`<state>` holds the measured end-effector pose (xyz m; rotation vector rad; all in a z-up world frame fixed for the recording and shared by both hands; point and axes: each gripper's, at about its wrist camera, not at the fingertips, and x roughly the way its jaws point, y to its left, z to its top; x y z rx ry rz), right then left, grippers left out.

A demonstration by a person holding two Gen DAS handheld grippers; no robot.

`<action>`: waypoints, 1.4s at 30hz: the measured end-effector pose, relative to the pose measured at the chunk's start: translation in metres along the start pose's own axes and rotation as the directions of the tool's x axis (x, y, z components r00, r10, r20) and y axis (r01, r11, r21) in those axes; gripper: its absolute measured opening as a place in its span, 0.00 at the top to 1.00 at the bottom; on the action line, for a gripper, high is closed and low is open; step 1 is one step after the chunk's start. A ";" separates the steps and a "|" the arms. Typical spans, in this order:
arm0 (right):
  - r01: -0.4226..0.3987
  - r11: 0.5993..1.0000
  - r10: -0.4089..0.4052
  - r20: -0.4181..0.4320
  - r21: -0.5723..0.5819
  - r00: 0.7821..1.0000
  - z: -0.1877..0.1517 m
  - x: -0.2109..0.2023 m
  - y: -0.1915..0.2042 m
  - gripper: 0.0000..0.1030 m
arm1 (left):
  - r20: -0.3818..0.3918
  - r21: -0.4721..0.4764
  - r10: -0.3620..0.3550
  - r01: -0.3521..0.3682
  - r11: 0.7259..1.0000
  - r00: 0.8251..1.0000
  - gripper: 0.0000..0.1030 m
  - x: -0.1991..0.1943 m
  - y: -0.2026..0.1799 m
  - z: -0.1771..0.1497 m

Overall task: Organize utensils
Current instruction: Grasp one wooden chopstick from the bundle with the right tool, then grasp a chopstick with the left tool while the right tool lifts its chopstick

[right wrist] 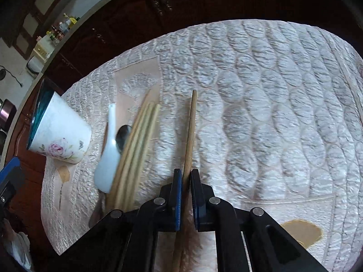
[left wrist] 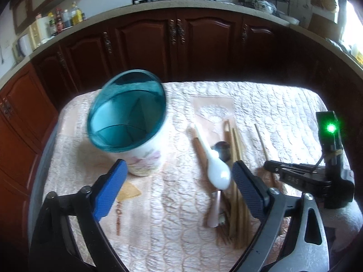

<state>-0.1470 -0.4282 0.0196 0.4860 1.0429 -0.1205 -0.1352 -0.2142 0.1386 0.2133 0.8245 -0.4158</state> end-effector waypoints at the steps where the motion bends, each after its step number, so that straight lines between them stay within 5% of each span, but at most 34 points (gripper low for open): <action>1: 0.008 1.000 -0.008 0.003 0.013 1.000 -0.002 -0.004 -0.008 0.93 | -0.003 0.013 -0.005 0.005 1.000 1.000 0.15 0.002 -0.004 0.000; 14: 0.024 0.999 -0.023 -0.007 0.045 1.000 0.002 -0.010 -0.038 0.90 | -0.174 0.052 -0.145 0.156 0.986 0.974 0.43 0.069 -0.048 0.030; 18: 0.003 0.999 -0.003 -0.003 0.044 1.000 0.017 -0.009 -0.044 0.72 | -0.209 0.091 -0.126 0.147 0.985 0.970 0.44 0.094 -0.066 0.042; 21: 0.002 1.000 -0.002 -0.004 0.026 1.000 0.026 -0.008 -0.039 0.72 | -0.248 0.106 -0.109 0.139 0.985 0.963 0.59 0.114 -0.074 0.050; 25: -0.010 0.999 0.010 0.004 0.037 1.000 0.043 -0.004 -0.038 0.72 | -0.293 0.075 -0.107 0.134 0.988 0.950 0.59 0.142 -0.073 0.057; 34: -0.012 1.000 0.012 -0.007 0.013 1.000 0.085 0.008 -0.041 0.72 | -0.319 0.065 -0.097 0.124 0.990 0.943 0.78 0.182 -0.079 0.068; 36: -0.030 0.999 0.030 -0.011 0.013 0.999 0.090 0.012 -0.041 0.73 | -0.326 0.066 -0.107 0.136 0.989 0.939 0.87 0.188 -0.083 0.070; 38: -0.043 0.999 0.043 -0.018 0.003 0.999 0.093 0.017 -0.039 0.85 | -0.331 0.064 -0.119 0.148 0.987 0.936 0.93 0.193 -0.085 0.071; 42: -0.056 0.998 0.056 -0.004 -0.032 0.998 0.090 0.011 -0.032 0.94 | -0.314 0.052 -0.154 0.179 0.982 0.937 0.95 0.189 -0.083 0.077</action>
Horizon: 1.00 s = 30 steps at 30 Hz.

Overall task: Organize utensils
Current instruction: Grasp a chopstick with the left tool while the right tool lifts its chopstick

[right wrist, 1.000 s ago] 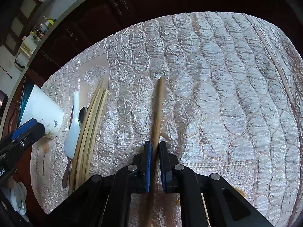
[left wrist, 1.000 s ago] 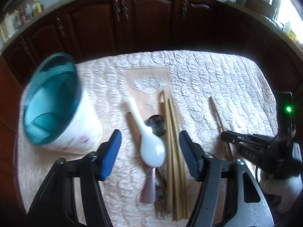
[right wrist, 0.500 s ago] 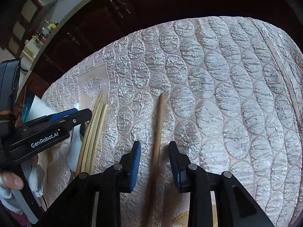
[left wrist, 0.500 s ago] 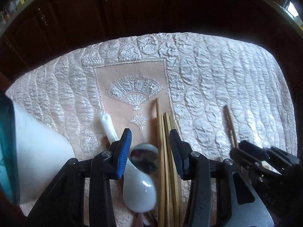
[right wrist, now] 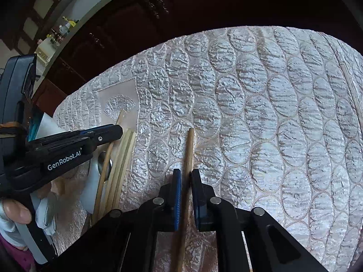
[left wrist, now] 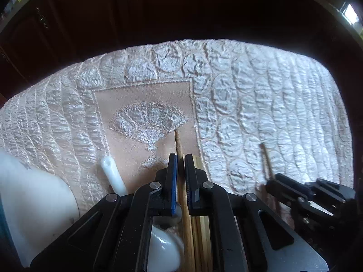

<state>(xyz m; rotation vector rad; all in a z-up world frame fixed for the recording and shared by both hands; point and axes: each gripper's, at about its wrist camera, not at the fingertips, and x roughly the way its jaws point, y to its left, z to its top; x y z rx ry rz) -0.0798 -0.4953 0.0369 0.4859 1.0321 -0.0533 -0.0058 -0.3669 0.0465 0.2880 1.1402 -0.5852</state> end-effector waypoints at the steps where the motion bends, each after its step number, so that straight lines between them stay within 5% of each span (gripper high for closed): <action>1: -0.008 1.000 0.008 0.013 -0.006 1.000 -0.001 -0.005 0.001 0.95 | 0.007 -0.005 -0.012 0.012 1.000 1.000 0.95 -0.006 0.002 0.000; 14: -0.069 0.997 0.071 0.095 -0.025 0.993 0.005 -0.064 0.020 0.97 | 0.123 -0.033 -0.133 0.138 0.990 0.983 0.95 -0.093 0.019 -0.038; 18: 0.000 1.000 0.003 0.086 -0.032 0.996 0.003 -0.058 0.022 0.97 | 0.155 -0.032 -0.144 0.151 0.988 0.977 0.95 -0.115 0.028 -0.050; 23: 0.093 0.994 -0.093 0.003 -0.049 0.996 0.004 -0.016 0.009 0.72 | 0.193 -0.036 -0.155 0.165 0.986 0.969 0.95 -0.138 0.035 -0.065; 25: 0.100 0.994 -0.101 -0.025 -0.044 0.995 0.014 0.005 0.008 0.75 | 0.201 -0.037 -0.158 0.169 0.985 0.967 0.95 -0.145 0.038 -0.070; 28: 0.126 0.990 -0.130 -0.053 -0.061 0.990 0.014 0.022 0.009 0.93 | 0.212 -0.046 -0.160 0.173 0.984 0.964 0.95 -0.155 0.043 -0.079; 30: 0.085 0.994 -0.089 -0.061 -0.065 0.994 0.014 0.015 0.014 0.95 | 0.219 -0.047 -0.167 0.182 0.982 0.961 0.95 -0.163 0.047 -0.083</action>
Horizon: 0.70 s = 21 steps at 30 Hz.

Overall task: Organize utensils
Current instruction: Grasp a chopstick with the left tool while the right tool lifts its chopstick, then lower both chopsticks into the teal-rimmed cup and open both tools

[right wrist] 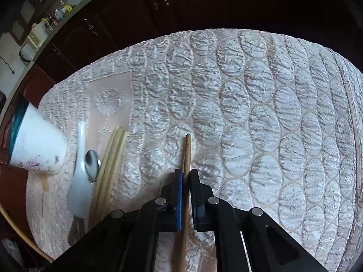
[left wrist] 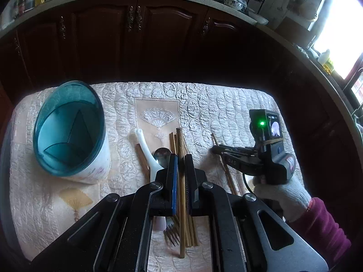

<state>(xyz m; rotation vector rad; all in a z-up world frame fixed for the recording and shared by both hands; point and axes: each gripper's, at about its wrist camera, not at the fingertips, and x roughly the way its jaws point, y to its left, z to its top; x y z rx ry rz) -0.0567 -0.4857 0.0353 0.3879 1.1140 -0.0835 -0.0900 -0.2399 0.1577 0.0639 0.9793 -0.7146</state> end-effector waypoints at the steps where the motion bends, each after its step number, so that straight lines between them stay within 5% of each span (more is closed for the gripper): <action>1: -0.023 1.000 0.023 0.019 0.001 1.000 -0.002 -0.011 0.002 0.95 | 0.005 0.001 -0.004 0.004 1.000 1.000 0.95 -0.005 0.001 -0.001; 12: -0.139 0.982 0.165 0.229 -0.127 0.959 -0.050 -0.142 0.049 0.95 | 0.072 -0.001 -0.045 0.045 0.999 0.996 0.96 -0.064 0.016 -0.014; 21: -0.193 0.940 0.284 0.328 -0.282 0.901 -0.023 -0.202 0.119 0.95 | 0.185 -0.035 -0.042 0.049 0.998 0.982 0.96 -0.131 0.040 0.009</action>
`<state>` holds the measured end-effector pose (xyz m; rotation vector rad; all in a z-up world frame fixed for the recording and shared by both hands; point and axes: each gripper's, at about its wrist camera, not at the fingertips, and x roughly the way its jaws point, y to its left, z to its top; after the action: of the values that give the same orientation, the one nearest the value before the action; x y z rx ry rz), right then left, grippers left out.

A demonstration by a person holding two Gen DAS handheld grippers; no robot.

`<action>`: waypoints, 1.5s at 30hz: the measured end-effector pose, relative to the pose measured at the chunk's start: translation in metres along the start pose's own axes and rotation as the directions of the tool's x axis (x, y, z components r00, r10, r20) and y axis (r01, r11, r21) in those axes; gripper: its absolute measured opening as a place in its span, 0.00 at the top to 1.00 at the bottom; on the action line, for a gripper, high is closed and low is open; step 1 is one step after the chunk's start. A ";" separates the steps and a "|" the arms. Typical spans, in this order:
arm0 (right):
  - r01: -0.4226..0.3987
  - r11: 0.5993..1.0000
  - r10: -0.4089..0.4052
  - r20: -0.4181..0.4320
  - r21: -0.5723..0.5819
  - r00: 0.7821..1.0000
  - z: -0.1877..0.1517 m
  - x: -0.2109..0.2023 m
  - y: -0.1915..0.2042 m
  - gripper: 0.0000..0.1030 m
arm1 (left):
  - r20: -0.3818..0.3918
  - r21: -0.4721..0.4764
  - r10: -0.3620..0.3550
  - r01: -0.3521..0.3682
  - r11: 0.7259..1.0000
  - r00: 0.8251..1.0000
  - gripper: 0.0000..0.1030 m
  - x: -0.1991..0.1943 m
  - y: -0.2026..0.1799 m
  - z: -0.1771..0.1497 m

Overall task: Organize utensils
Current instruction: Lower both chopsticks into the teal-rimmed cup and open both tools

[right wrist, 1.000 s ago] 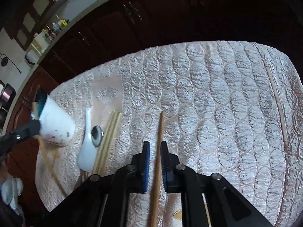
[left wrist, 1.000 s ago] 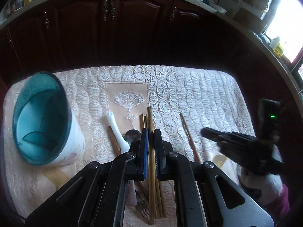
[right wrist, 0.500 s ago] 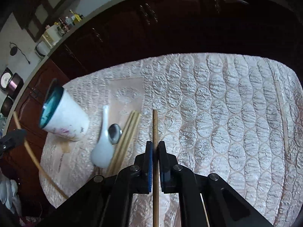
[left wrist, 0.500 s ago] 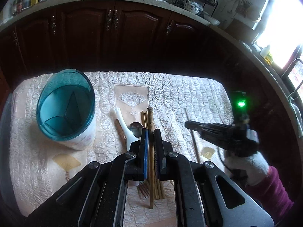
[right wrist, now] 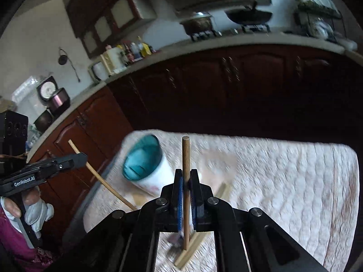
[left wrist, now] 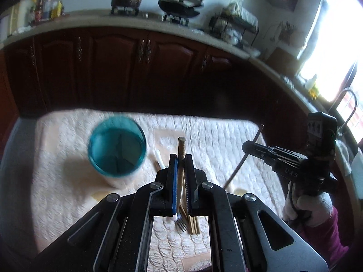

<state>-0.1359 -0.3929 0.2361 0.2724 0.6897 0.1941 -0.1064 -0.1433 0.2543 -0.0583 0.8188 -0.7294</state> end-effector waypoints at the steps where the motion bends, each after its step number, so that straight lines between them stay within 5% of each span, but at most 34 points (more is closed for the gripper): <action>1: -0.008 1.000 0.008 0.019 -0.014 1.000 0.010 0.000 0.009 0.95 | 0.018 0.000 0.005 -0.005 1.000 1.000 0.96 -0.007 0.002 0.006; 9: -0.019 0.993 0.036 0.148 -0.114 0.988 0.084 0.010 0.070 0.95 | 0.160 -0.006 0.108 -0.109 0.994 0.981 0.96 -0.053 0.030 0.063; 15: 0.000 0.990 0.021 0.149 -0.140 0.989 0.112 0.063 0.101 0.95 | 0.191 -0.050 0.226 -0.220 0.974 0.955 0.96 -0.038 0.068 0.088; 26: -0.001 0.995 -0.005 -0.064 -0.095 0.998 0.086 0.171 0.083 0.95 | 0.066 -0.101 0.291 -0.284 0.953 0.954 0.96 0.042 0.111 0.072; 35: -0.009 0.998 0.001 -0.136 -0.061 0.991 0.064 0.200 0.060 0.92 | 0.003 -0.130 0.302 -0.299 0.945 0.953 0.95 0.071 0.119 0.060; 37: -0.006 0.998 -0.003 -0.146 -0.060 0.989 0.062 0.200 0.059 0.85 | -0.001 -0.143 0.293 -0.290 0.946 0.956 0.92 0.072 0.120 0.060; 39: -0.012 0.998 0.004 -0.148 -0.054 0.989 0.058 0.197 0.058 0.78 | -0.003 -0.153 0.291 -0.288 0.945 0.957 0.79 0.070 0.120 0.058; 45: -0.011 0.999 0.005 -0.150 -0.036 0.989 0.044 0.178 0.054 0.76 | 0.012 -0.160 0.291 -0.285 0.945 0.957 0.63 0.059 0.110 0.052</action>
<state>0.0224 -0.3029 0.1785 0.2273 0.8330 0.2361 0.0185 -0.1076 0.2176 -0.0906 0.8287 -0.3858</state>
